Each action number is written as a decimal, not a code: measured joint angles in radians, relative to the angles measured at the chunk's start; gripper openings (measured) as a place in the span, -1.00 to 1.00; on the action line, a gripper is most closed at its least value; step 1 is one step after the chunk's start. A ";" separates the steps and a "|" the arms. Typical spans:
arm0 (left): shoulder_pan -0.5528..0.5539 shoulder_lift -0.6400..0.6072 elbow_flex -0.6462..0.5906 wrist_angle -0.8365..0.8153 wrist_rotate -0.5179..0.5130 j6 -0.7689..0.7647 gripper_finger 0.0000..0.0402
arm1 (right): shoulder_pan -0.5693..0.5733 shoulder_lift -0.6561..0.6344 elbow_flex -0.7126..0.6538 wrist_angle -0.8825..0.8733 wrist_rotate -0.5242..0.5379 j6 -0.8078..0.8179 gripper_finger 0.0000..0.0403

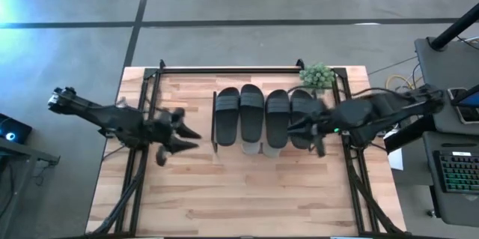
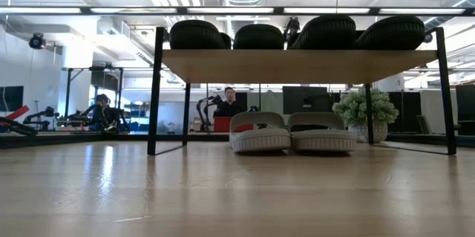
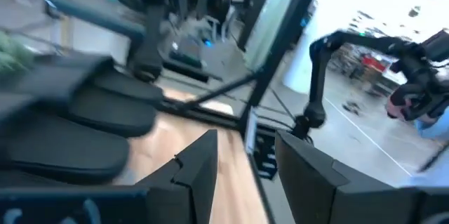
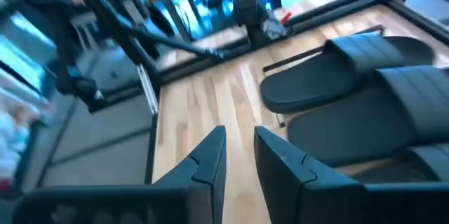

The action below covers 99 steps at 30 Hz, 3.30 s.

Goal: Pick and place slides into the shelf
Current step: Return to Home Position

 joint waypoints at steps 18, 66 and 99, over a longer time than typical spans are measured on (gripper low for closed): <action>0.000 -0.428 -0.118 -0.210 -0.231 0.236 -0.36 | -0.023 -0.684 -0.486 0.199 0.031 -0.189 -0.66; 0.001 -0.752 -0.673 -0.173 -0.436 0.083 -0.36 | -0.025 -1.069 -1.185 0.644 -0.063 -0.370 -0.66; 0.000 -0.728 -0.683 -0.201 -0.438 0.062 -0.36 | -0.025 -1.067 -1.247 0.757 0.008 -0.341 -0.66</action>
